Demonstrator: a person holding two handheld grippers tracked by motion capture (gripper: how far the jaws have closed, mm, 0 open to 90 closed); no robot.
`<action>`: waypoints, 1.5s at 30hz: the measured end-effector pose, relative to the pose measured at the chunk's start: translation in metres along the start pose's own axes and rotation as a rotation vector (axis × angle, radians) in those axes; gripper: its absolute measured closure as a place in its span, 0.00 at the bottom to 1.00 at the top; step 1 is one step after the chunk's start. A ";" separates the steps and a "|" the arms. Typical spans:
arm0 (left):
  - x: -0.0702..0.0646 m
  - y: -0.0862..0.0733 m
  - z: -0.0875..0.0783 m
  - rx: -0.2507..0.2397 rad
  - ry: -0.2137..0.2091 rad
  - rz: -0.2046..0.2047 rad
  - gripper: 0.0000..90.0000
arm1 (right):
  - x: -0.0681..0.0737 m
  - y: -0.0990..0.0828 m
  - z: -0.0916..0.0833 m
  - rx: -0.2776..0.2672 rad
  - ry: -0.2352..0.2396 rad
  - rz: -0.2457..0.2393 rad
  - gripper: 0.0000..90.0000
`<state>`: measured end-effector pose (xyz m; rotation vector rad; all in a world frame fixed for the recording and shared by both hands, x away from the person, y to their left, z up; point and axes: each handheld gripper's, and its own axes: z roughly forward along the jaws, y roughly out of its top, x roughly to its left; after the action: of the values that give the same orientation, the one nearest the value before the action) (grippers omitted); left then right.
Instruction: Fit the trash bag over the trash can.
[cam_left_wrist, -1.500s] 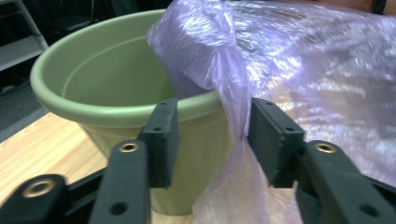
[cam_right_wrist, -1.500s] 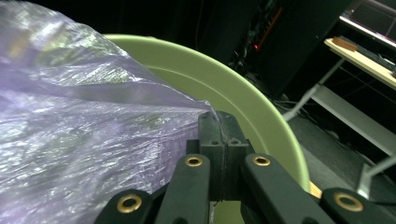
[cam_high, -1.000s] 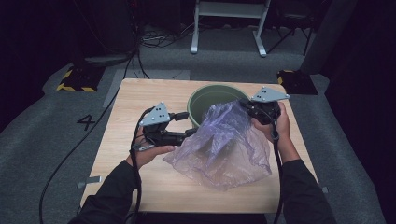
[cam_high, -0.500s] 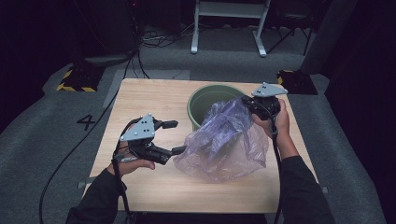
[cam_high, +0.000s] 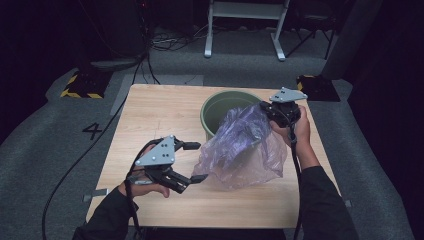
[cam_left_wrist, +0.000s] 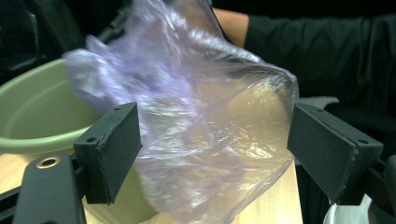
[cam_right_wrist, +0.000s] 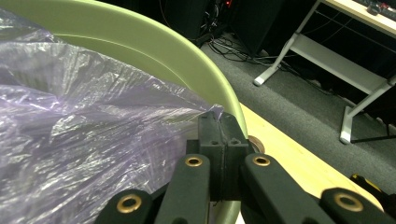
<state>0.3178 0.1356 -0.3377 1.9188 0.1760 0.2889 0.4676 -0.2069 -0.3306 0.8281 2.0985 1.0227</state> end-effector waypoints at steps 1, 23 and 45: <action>0.000 0.000 0.006 0.018 0.015 0.000 0.19 | 0.000 0.000 0.000 -0.001 0.002 0.001 1.00; 0.039 -0.001 0.042 0.053 0.264 -0.038 0.95 | 0.008 0.001 -0.023 -0.096 0.036 -0.026 0.64; 0.045 0.000 0.039 0.071 0.279 -0.064 0.99 | 0.036 -0.023 -0.124 -0.220 0.174 -0.043 0.31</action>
<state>0.3720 0.1123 -0.3452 1.9323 0.4370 0.5124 0.3451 -0.2436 -0.2998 0.6019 2.0880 1.3151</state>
